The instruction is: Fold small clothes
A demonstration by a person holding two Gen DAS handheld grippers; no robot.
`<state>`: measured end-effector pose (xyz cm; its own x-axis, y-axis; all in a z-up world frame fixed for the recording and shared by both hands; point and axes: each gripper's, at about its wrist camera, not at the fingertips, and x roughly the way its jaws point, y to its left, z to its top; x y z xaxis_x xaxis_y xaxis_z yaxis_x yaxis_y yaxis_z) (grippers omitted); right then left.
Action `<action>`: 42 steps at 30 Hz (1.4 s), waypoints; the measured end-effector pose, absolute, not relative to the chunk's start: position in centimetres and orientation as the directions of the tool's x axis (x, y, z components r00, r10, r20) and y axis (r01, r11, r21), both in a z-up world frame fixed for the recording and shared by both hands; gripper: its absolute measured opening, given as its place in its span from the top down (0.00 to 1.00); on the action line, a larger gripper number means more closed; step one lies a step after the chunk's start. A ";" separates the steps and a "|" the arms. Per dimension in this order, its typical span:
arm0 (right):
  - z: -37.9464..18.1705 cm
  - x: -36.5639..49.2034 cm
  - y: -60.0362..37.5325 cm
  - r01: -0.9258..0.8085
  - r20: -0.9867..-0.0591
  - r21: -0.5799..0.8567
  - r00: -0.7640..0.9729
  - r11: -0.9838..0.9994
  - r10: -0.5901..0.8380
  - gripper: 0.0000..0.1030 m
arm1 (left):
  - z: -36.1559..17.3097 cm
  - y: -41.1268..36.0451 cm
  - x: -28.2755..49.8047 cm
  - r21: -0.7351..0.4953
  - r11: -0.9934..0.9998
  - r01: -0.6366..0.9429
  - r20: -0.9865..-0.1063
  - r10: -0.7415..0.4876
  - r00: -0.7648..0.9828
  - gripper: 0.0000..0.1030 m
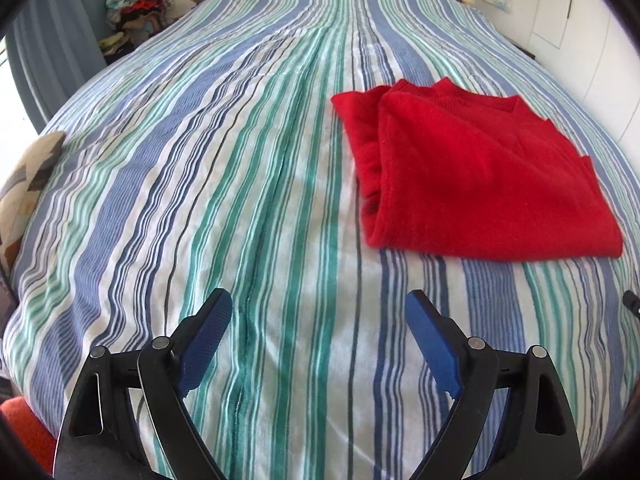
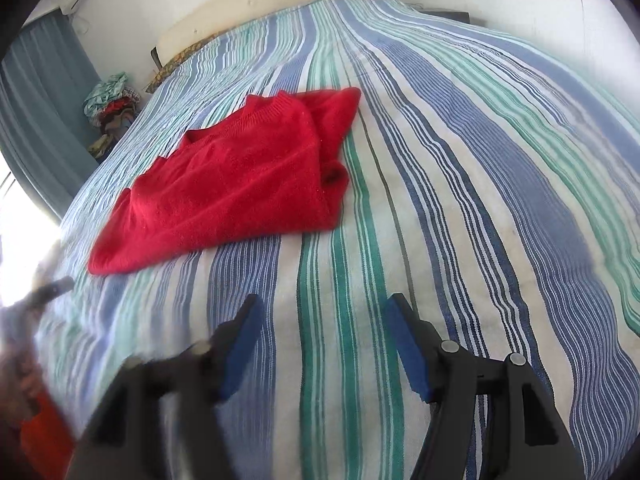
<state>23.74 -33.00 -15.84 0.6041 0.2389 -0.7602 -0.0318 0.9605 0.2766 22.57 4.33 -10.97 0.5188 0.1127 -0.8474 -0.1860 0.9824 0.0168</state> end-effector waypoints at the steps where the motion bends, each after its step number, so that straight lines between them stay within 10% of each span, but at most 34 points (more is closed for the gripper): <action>1: -16.0 23.7 -33.0 -0.028 -0.763 0.276 0.601 0.961 0.236 0.38 | -11.9 4.7 22.4 0.014 0.981 -0.193 -0.855 0.112 0.507 0.13; 33: -17.9 23.6 -31.7 -0.056 -0.788 0.203 0.583 0.977 0.198 0.20 | -15.0 5.2 21.4 0.017 0.981 -0.193 -0.836 0.119 0.535 0.00; 42: -8.4 30.9 -29.2 -0.165 -0.729 0.235 0.622 0.958 0.286 0.21 | -15.2 4.8 21.6 0.032 0.980 -0.194 -0.834 0.134 0.535 0.00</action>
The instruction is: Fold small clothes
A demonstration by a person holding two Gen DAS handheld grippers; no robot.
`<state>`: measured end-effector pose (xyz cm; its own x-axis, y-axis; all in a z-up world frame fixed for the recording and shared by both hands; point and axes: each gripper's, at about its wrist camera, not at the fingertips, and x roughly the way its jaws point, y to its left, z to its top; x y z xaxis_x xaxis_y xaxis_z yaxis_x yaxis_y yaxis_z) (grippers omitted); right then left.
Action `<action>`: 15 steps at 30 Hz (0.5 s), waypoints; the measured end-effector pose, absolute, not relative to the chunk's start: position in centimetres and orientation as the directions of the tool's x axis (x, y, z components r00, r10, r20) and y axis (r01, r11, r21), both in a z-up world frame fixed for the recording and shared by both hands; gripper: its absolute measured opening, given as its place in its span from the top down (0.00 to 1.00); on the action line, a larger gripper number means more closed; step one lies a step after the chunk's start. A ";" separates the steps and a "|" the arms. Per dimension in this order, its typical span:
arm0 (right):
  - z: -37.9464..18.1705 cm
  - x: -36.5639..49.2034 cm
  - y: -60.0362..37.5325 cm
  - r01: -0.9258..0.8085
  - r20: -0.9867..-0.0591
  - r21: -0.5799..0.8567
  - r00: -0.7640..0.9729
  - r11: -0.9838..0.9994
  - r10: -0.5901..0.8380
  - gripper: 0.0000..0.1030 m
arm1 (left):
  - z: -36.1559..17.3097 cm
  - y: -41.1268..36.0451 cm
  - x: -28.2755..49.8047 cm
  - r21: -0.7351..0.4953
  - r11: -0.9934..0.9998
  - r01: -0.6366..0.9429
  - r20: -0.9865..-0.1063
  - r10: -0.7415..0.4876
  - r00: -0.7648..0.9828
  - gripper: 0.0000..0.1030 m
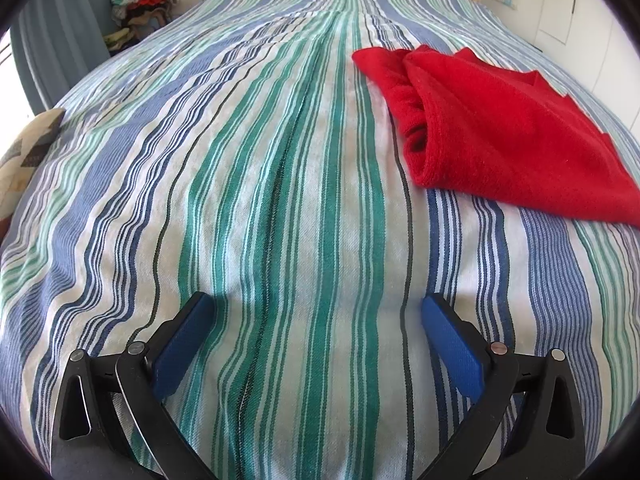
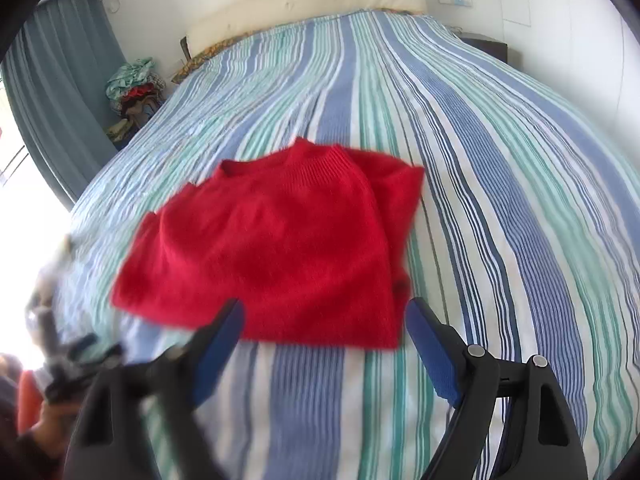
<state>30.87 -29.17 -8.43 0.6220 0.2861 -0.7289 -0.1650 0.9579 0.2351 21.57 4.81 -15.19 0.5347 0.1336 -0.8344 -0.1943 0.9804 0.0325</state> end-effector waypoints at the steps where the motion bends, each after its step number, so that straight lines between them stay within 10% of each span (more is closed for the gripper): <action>1: -7.3 32.5 -28.4 -0.181 -0.717 0.248 0.627 0.952 0.306 0.21 | -15.2 4.8 21.6 0.032 0.980 -0.194 -0.834 0.133 0.535 0.00; 6: -5.8 40.7 -22.5 -0.272 -0.746 0.277 0.544 0.921 0.385 0.41 | -15.2 4.8 21.6 0.031 0.980 -0.195 -0.834 0.133 0.536 0.00; 13: -12.8 47.5 -14.0 -0.324 -0.877 0.176 0.377 0.930 0.297 0.45 | -15.2 4.9 21.7 0.028 0.980 -0.195 -0.835 0.130 0.535 0.00; 15: -15.0 48.4 -13.3 -0.308 -0.908 0.113 0.355 0.945 0.224 0.79 | -15.2 4.9 21.7 0.025 0.980 -0.195 -0.835 0.128 0.536 0.00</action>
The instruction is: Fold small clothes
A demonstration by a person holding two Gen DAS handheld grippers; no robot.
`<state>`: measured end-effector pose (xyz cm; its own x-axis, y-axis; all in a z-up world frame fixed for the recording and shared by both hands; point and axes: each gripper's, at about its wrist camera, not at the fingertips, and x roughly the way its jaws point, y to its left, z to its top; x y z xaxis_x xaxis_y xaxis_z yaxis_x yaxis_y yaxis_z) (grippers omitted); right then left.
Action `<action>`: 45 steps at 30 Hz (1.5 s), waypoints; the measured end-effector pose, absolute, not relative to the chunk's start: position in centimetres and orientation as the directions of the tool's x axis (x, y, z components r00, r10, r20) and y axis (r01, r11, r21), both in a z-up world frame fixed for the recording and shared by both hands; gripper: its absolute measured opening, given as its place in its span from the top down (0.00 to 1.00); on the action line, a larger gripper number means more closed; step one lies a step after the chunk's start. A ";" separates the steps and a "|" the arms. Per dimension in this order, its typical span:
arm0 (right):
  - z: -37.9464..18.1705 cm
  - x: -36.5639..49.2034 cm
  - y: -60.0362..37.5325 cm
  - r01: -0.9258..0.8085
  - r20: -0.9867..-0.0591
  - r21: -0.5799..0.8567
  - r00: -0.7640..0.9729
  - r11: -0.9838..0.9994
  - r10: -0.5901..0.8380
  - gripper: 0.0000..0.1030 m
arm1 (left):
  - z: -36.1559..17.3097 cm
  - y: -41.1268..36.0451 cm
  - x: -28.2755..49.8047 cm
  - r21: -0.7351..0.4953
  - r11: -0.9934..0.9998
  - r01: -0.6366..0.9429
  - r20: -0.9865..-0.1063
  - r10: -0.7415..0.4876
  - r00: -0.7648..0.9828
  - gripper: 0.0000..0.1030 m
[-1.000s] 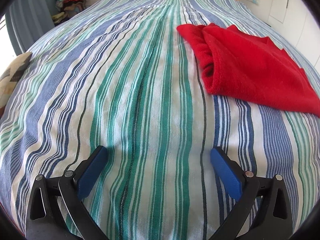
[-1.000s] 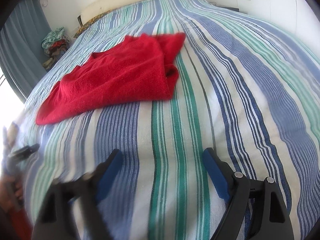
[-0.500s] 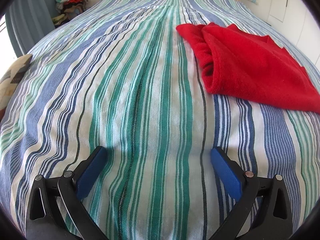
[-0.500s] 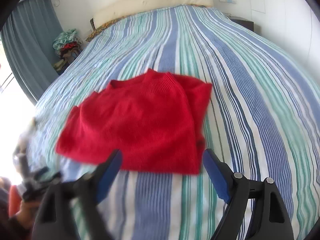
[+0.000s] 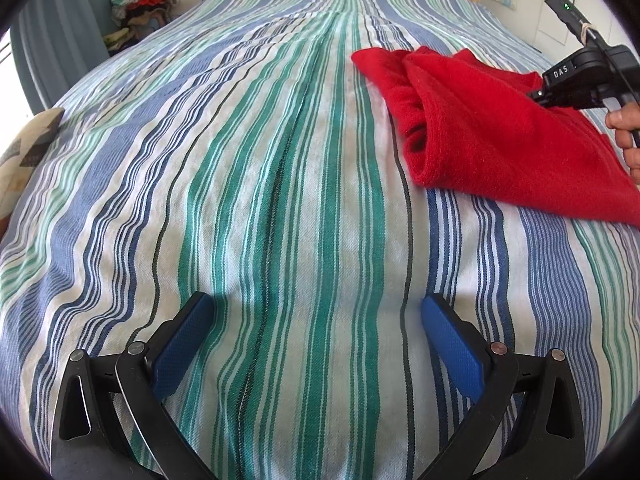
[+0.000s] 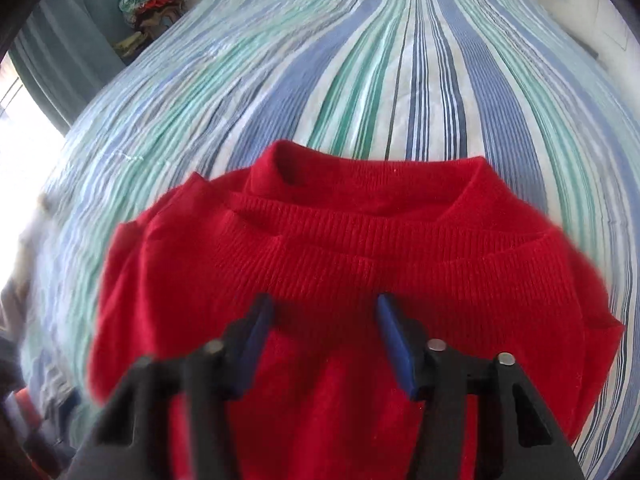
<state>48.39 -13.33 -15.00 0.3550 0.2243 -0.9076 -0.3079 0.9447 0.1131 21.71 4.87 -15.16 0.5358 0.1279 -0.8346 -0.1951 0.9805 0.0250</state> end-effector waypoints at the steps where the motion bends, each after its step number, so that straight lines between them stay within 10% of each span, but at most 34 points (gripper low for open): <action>1: -15.2 48.7 -13.5 -0.299 -0.906 0.081 0.375 0.951 0.195 0.96 | -15.2 4.9 21.7 0.025 0.980 -0.195 -0.834 0.128 0.536 0.00; 11: -15.3 50.3 -14.7 -0.257 -0.897 0.115 0.389 0.960 0.211 0.92 | -15.3 4.9 21.8 0.026 0.980 -0.196 -0.832 0.129 0.540 0.00; 16: -11.5 47.9 -17.2 -0.244 -0.794 0.228 0.514 0.943 0.325 0.37 | -15.3 4.8 21.8 0.028 0.980 -0.197 -0.829 0.133 0.544 0.00; 26: -14.3 44.4 -23.2 -0.176 -0.873 0.170 0.428 0.970 0.231 0.36 | -15.2 4.8 21.4 0.026 0.980 -0.197 -0.822 0.134 0.554 0.00; 45: -14.1 27.5 -39.2 0.155 -0.748 0.217 0.661 0.964 0.062 0.29 | -15.2 4.4 21.2 0.044 0.979 -0.200 -0.817 0.150 0.557 0.00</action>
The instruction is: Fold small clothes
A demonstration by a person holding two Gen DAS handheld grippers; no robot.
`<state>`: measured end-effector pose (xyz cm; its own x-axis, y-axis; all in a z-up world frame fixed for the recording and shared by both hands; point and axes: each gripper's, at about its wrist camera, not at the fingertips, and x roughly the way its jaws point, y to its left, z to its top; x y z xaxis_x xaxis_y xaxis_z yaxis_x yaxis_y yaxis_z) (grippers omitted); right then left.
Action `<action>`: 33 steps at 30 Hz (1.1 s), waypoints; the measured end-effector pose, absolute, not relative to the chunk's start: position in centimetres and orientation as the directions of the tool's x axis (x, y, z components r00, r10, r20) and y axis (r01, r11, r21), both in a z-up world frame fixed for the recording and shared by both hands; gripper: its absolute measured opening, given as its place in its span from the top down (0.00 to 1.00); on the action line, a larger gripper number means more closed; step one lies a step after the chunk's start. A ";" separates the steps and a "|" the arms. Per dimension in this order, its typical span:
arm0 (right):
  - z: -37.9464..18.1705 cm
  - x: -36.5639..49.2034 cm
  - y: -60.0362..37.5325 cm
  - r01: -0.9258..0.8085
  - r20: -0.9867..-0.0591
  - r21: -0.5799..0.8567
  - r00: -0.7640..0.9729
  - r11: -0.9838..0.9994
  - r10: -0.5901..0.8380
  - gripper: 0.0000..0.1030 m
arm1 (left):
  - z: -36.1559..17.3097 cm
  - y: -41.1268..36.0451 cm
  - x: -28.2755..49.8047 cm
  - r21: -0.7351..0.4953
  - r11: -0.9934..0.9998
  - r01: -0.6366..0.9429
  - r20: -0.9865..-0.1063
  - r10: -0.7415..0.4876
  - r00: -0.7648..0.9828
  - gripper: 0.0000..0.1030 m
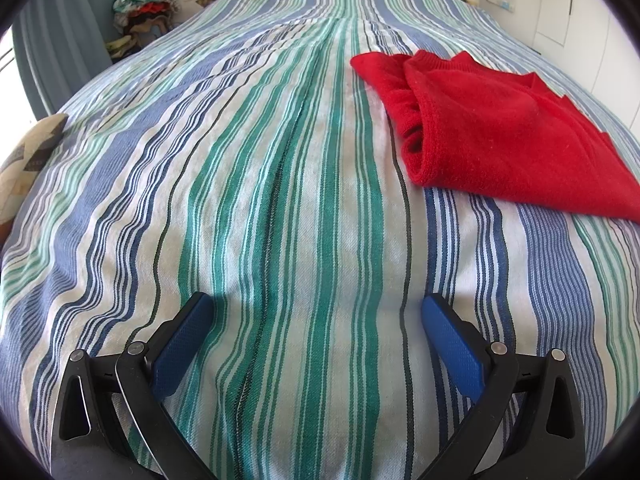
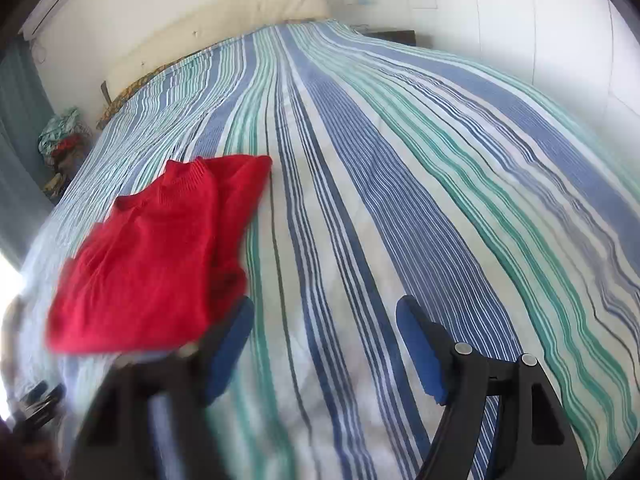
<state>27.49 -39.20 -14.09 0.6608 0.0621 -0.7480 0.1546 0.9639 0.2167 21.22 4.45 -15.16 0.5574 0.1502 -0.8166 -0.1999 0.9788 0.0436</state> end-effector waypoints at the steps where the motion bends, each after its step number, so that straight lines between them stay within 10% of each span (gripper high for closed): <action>1: -14.8 26.8 -39.6 0.171 -0.757 0.223 0.651 0.960 0.060 0.29 | -15.1 4.5 21.2 0.044 0.979 -0.200 -0.816 0.150 0.558 0.00; 33: -17.5 27.2 -38.3 0.107 -0.793 0.185 0.604 0.977 0.083 0.04 | -15.2 4.3 21.1 0.043 0.979 -0.202 -0.813 0.151 0.562 0.00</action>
